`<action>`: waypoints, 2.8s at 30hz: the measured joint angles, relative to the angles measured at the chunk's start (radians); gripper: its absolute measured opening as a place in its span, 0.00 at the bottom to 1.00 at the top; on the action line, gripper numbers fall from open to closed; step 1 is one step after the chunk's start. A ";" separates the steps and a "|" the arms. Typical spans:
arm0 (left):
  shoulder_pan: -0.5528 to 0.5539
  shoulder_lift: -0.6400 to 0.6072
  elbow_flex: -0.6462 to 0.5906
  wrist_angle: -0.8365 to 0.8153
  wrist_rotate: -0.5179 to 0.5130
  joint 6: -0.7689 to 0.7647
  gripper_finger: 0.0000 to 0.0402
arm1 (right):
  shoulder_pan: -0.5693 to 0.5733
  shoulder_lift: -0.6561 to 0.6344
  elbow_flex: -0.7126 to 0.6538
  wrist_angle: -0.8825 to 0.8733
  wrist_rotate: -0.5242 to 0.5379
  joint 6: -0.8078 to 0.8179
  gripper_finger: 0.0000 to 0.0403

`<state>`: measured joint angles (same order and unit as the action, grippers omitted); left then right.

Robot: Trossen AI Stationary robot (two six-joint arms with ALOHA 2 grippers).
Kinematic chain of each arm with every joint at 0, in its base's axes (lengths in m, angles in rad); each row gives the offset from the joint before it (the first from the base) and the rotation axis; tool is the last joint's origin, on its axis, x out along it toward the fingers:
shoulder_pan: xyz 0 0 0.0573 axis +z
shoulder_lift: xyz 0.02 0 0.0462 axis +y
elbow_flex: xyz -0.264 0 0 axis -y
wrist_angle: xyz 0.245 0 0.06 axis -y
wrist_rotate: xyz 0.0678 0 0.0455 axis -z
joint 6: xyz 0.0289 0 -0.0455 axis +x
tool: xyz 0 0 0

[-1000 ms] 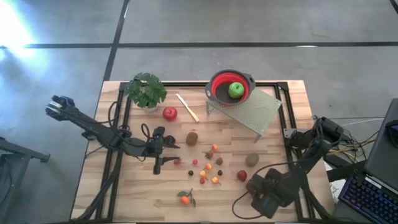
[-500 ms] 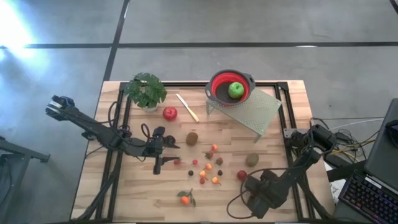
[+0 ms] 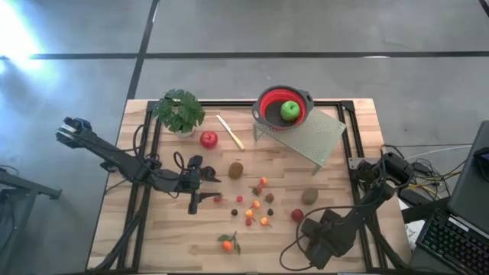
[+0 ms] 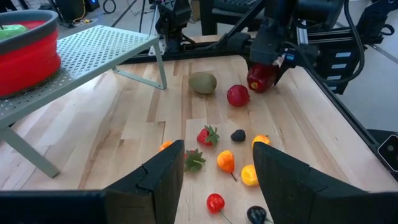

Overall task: Pick & Place Fruit
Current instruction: Put the dark red apple into the red gray colander on the shelf

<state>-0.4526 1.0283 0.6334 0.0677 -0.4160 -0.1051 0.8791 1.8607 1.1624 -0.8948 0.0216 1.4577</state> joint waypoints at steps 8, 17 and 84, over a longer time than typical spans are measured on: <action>0.000 0.000 0.000 -0.001 0.000 0.000 0.49 | 0.000 -0.001 0.050 -0.024 -0.006 -0.050 0.73; 0.000 0.000 0.000 -0.001 0.000 0.000 0.49 | 0.000 -0.009 0.125 -0.078 0.020 -0.116 0.67; 0.000 0.000 0.000 -0.002 0.000 0.000 0.49 | -0.239 -0.340 0.303 -0.234 0.597 -0.612 0.71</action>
<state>-0.4526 1.0283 0.6334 0.0662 -0.4160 -0.1051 0.6402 1.5205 1.4658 -1.1290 0.6184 0.8462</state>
